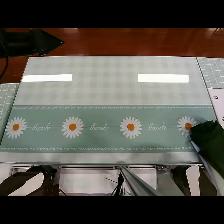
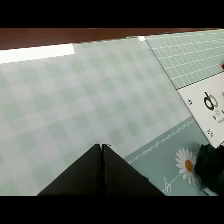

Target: Fold the shirts.

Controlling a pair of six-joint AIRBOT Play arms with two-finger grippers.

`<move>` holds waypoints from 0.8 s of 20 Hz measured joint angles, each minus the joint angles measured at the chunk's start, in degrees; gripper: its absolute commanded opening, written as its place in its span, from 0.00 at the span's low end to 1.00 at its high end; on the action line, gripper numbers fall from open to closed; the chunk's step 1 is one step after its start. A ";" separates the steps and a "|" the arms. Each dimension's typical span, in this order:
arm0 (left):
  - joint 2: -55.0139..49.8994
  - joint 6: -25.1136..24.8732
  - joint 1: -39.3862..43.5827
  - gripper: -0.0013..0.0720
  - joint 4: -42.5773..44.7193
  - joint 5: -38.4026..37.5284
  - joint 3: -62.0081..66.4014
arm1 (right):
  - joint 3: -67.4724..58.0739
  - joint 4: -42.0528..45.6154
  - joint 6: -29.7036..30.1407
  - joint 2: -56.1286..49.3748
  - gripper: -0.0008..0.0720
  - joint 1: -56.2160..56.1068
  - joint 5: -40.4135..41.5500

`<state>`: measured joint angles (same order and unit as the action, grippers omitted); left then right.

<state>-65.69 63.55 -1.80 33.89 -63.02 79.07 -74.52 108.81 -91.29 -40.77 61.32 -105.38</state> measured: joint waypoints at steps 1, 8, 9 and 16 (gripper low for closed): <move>0.02 -0.02 -0.11 0.12 0.00 -0.55 0.00 | 0.00 -1.42 0.00 0.00 0.53 0.00 0.98; 0.07 0.31 -0.63 0.72 2.45 -9.66 0.24 | 0.00 -45.59 2.38 -3.10 0.53 -2.78 16.04; -0.02 1.20 0.66 0.70 4.92 -10.40 0.26 | 0.00 -52.26 3.91 -4.57 0.53 -5.68 17.16; -0.11 20.74 15.06 0.87 44.54 -14.95 0.28 | 0.00 -39.47 10.82 -13.55 0.71 -43.80 19.17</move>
<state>-65.80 84.29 13.26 78.43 -77.97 79.35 -74.52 69.34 -80.47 -54.33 17.52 -86.21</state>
